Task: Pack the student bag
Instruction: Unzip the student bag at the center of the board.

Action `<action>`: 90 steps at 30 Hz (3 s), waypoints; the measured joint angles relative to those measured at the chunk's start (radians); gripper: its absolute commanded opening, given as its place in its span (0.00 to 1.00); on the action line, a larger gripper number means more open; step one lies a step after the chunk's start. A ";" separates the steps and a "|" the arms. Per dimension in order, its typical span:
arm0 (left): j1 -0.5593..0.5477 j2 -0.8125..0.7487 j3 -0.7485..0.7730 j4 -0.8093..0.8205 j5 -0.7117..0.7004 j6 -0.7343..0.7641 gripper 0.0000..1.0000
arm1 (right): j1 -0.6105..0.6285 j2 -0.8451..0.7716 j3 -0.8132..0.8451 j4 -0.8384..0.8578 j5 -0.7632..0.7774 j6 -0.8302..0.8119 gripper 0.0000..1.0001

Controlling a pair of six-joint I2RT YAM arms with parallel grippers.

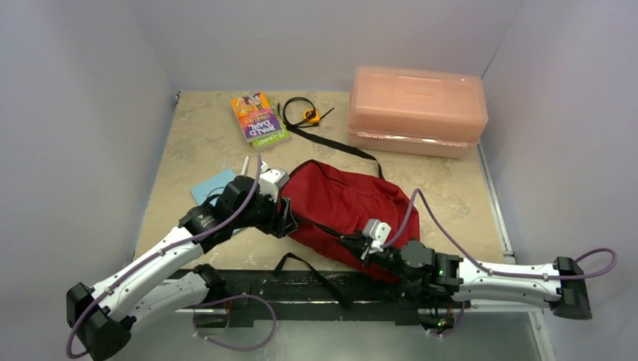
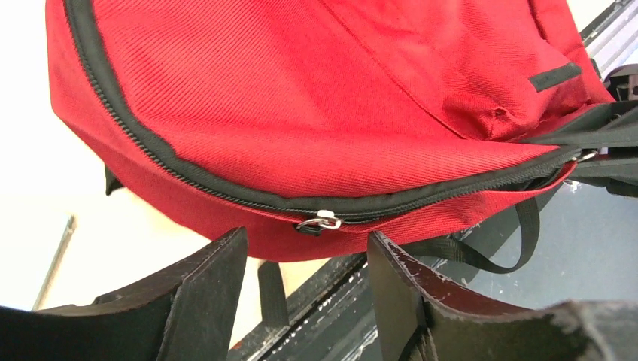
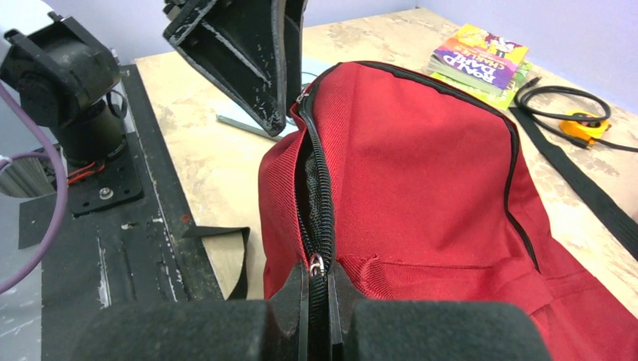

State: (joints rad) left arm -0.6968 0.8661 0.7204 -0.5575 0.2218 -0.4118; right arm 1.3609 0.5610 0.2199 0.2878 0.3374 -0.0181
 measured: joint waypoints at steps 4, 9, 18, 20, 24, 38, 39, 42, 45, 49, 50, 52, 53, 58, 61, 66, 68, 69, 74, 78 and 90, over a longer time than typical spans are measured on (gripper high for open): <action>-0.084 -0.014 -0.002 0.069 -0.083 0.016 0.57 | 0.000 -0.029 -0.010 0.000 0.016 0.000 0.00; -0.174 -0.032 -0.068 0.219 -0.198 0.056 0.51 | 0.000 -0.065 -0.025 -0.007 0.026 0.000 0.00; -0.198 0.011 -0.127 0.377 -0.285 0.117 0.07 | 0.000 -0.090 -0.029 -0.022 0.040 0.000 0.00; -0.204 0.014 -0.127 0.385 -0.305 0.122 0.00 | -0.001 -0.093 -0.029 -0.026 0.041 0.000 0.00; -0.222 0.013 -0.115 0.364 -0.373 0.111 0.00 | -0.001 -0.079 -0.028 -0.026 0.043 0.000 0.07; -0.208 -0.092 -0.029 0.104 -0.472 0.100 0.00 | -0.001 0.280 0.329 -0.104 0.026 0.066 0.74; -0.208 -0.099 -0.024 0.090 -0.467 0.100 0.00 | -0.001 0.314 0.360 -0.093 0.019 0.069 0.76; -0.209 -0.124 -0.017 0.054 -0.447 0.098 0.00 | -0.001 0.428 0.442 -0.063 0.015 0.071 0.77; -0.209 -0.141 -0.016 0.031 -0.418 0.097 0.00 | -0.008 0.544 0.504 -0.039 0.010 0.070 0.73; -0.209 -0.153 -0.008 0.011 -0.381 0.089 0.00 | -0.026 0.639 0.523 -0.011 0.008 0.061 0.61; -0.209 -0.156 -0.006 0.008 -0.375 0.086 0.00 | -0.027 0.655 0.523 -0.010 0.011 0.050 0.57; -0.209 -0.163 -0.003 0.002 -0.366 0.080 0.00 | -0.032 0.687 0.523 -0.003 0.021 0.020 0.44; -0.209 -0.169 -0.002 -0.005 -0.363 0.077 0.00 | -0.033 0.702 0.522 0.001 0.031 0.002 0.39; -0.210 -0.195 0.021 -0.051 -0.359 0.055 0.00 | -0.031 0.733 0.478 0.105 0.059 -0.136 0.00; -0.214 -0.195 0.060 -0.099 -0.410 0.024 0.00 | -0.031 0.745 0.477 0.151 0.025 -0.244 0.00; -0.214 -0.160 0.143 -0.218 -0.538 -0.104 0.00 | -0.066 0.685 0.407 0.230 -0.166 -0.435 0.00; -0.180 -0.130 0.174 -0.253 -0.548 -0.132 0.00 | -0.080 0.614 0.339 0.250 -0.230 -0.489 0.00; -0.143 -0.108 0.188 -0.261 -0.536 -0.148 0.00 | -0.087 0.583 0.315 0.253 -0.251 -0.509 0.00; -0.063 -0.067 0.211 -0.230 -0.417 -0.135 0.00 | -0.135 0.475 0.222 0.274 -0.326 -0.560 0.00; -0.027 0.003 0.273 -0.213 -0.319 -0.055 0.00 | -0.180 0.363 0.147 0.282 -0.338 -0.576 0.00; 0.035 -0.101 0.139 -0.105 -0.019 -0.024 0.00 | -0.202 0.366 0.298 -0.021 -0.375 -0.295 0.57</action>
State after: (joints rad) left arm -0.6613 0.7647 0.8597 -0.6621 0.2028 -0.4355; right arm 1.1587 0.9268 0.5179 0.2672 -0.0376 -0.3130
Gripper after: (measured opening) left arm 0.026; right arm 0.570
